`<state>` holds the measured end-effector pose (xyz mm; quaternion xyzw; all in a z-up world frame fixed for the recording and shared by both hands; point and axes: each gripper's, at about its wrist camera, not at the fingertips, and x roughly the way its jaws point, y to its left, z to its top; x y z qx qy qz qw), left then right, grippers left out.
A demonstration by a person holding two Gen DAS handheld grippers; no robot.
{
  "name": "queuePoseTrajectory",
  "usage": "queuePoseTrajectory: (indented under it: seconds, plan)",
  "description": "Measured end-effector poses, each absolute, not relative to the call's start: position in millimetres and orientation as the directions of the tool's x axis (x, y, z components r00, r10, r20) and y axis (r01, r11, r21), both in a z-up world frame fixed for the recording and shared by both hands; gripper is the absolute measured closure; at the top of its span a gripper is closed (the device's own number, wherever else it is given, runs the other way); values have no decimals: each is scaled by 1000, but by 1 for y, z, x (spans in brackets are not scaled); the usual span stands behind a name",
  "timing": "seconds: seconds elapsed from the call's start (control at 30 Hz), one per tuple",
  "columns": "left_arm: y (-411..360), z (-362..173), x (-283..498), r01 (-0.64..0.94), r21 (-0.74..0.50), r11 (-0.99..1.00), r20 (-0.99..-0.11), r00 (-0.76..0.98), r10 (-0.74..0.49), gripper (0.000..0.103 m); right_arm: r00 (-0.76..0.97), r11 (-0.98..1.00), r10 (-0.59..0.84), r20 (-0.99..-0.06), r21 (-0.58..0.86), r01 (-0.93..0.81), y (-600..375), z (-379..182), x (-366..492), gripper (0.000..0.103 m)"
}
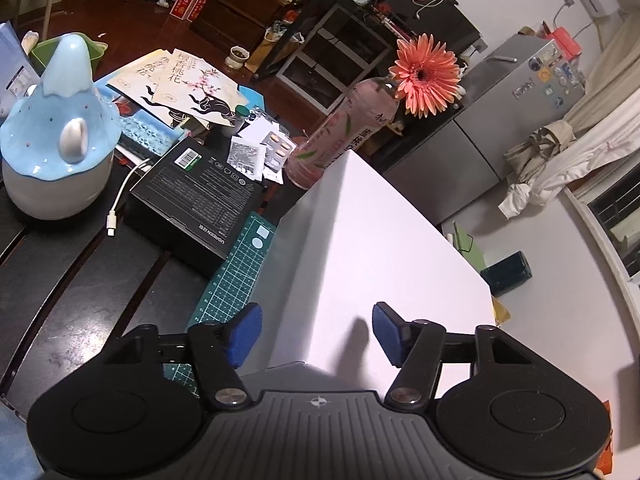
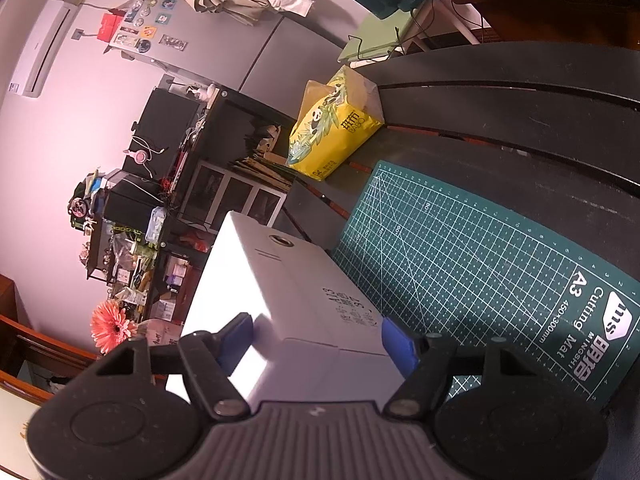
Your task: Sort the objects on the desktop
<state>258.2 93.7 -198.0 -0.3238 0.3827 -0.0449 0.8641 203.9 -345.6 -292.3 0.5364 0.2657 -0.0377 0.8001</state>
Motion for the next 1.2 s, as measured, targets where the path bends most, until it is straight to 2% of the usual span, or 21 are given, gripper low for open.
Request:
queuePoseTrajectory:
  seconds: [0.13,0.5,0.9,0.97,1.2]
  plan:
    - [94,-199,259,-182,-584,791,-646,695,-316,54,855,421,225,-467,838,346,-346,-293,205,33]
    - [97,-201,261,-206,-570,796,-662,689,-296,54,855,421,226,-468,838,347,-345,-295,207,33]
    - [96,-206,263,-221,-534,816,-688,675,-267,43,853,424,226,-470,836,348,-344,-295,206,33]
    - [93,-206,263,-217,-508,834,-694,677,-247,39,852,426,227,-471,835,349,-344,-295,207,33]
    - [92,-207,263,-215,-495,842,-697,677,-237,37,851,428,227,-473,834,349,-343,-295,206,33]
